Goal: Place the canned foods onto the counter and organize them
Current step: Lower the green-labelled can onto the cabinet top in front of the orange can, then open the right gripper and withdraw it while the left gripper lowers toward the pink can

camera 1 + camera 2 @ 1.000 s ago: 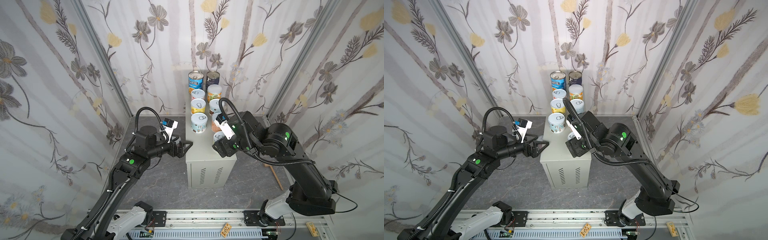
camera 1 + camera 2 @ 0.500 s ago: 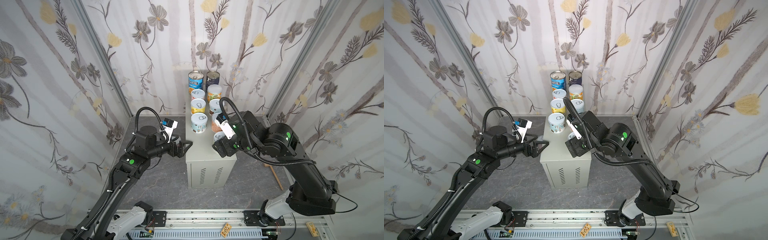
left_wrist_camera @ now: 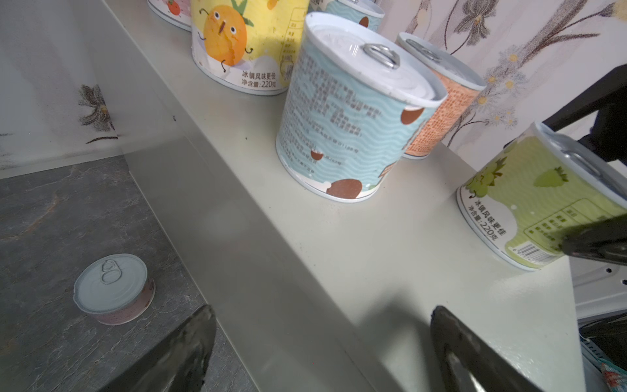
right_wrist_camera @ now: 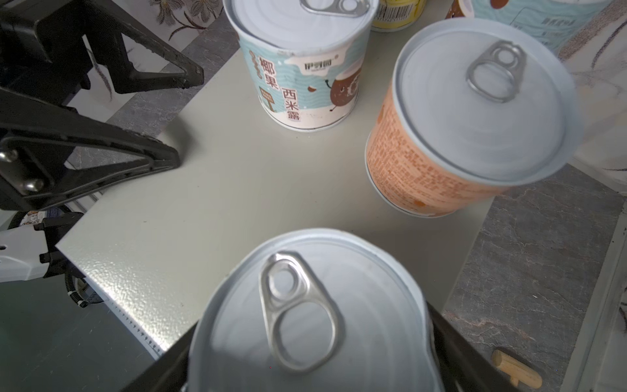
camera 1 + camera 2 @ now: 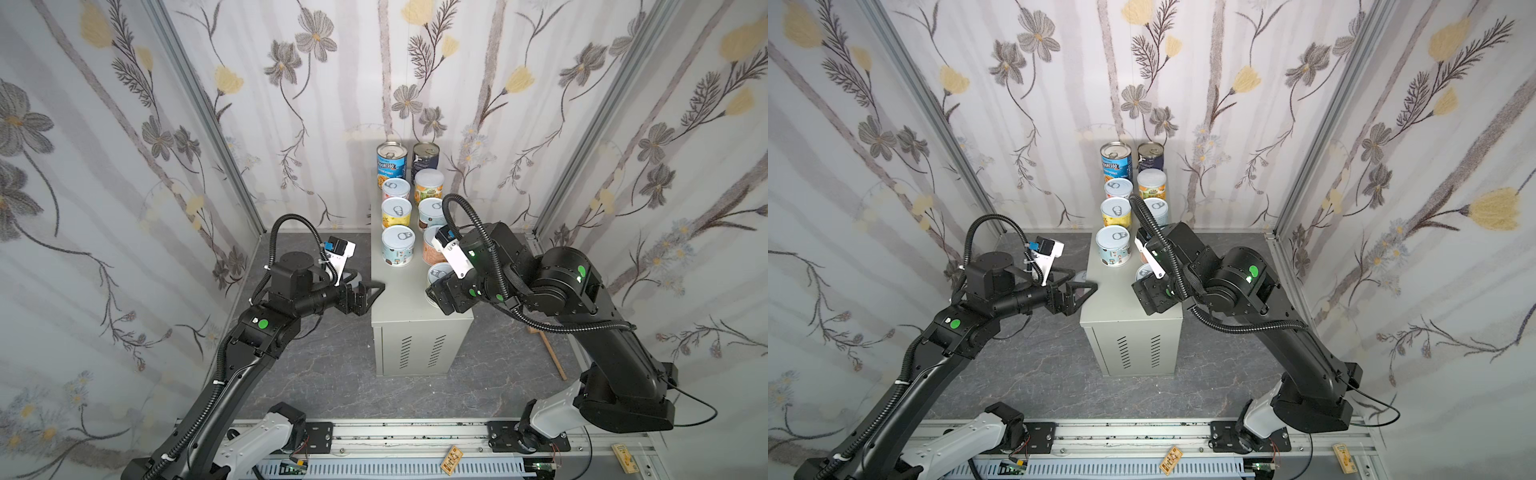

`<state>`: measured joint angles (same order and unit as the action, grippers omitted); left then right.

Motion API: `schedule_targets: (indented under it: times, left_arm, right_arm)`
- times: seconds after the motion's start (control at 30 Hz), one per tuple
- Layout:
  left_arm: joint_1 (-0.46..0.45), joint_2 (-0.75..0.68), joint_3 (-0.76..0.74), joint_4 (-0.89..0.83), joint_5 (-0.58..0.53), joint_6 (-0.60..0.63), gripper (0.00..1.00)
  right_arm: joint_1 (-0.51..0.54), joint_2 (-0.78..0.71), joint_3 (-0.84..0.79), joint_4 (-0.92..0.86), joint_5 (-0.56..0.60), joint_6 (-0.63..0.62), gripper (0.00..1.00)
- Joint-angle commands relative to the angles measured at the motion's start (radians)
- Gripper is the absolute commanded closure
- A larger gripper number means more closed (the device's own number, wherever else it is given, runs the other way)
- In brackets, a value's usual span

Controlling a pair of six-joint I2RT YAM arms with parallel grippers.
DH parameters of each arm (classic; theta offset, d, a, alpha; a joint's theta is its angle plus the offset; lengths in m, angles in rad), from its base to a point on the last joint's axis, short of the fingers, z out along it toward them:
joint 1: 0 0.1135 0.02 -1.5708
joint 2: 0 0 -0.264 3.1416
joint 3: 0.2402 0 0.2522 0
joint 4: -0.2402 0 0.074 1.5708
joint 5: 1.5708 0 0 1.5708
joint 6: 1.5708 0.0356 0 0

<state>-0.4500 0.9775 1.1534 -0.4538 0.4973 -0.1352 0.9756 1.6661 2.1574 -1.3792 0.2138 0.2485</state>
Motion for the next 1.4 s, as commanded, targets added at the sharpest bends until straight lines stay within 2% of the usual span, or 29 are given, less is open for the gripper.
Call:
schedule_targets:
  times: [0.0, 0.27, 0.4, 0.53, 0.67, 0.73, 0.93, 1.07, 1.23, 1.37]
  left_arm:
    - [0.002, -0.011, 0.0, 0.01, -0.021, 0.002, 0.0]
    - [0.002, -0.048, -0.003, 0.025, -0.132, -0.016, 0.0]
    - [0.005, -0.104, -0.032, 0.066, -0.381, -0.071, 0.0]
    - [0.031, -0.153, -0.065, 0.077, -0.603, -0.122, 0.0]
    - [0.052, -0.132, -0.076, 0.049, -0.686, -0.157, 0.0]
    - [0.057, -0.103, -0.092, 0.043, -0.728, -0.165, 0.0]
    - [0.06, 0.047, -0.126, 0.045, -0.745, -0.176, 0.0]
    - [0.06, 0.171, -0.131, 0.052, -0.724, -0.217, 0.0]
    - [0.06, 0.356, -0.117, 0.086, -0.683, -0.268, 0.0]
    - [0.065, 0.515, -0.072, 0.111, -0.611, -0.251, 0.0]
  right_arm:
    - [0.0, -0.008, 0.002, 0.041, 0.026, -0.006, 0.14]
    - [-0.001, -0.063, -0.045, 0.147, -0.008, -0.05, 0.08]
    - [-0.001, -0.171, -0.142, 0.292, -0.014, -0.08, 0.0]
    - [-0.005, -0.328, -0.331, 0.542, -0.015, -0.114, 0.0]
    - [-0.01, -0.52, -0.571, 0.823, 0.044, -0.142, 0.0]
    - [-0.013, -0.628, -0.712, 0.977, 0.123, -0.147, 0.0]
    - [-0.03, -0.911, -1.132, 1.397, 0.401, -0.133, 0.0]
    - [-0.068, -1.013, -1.298, 1.486, 0.578, -0.058, 0.0]
    - [-0.14, -1.075, -1.473, 1.489, 0.625, 0.083, 0.0]
    - [-0.193, -1.087, -1.567, 1.488, 0.621, 0.184, 0.0]
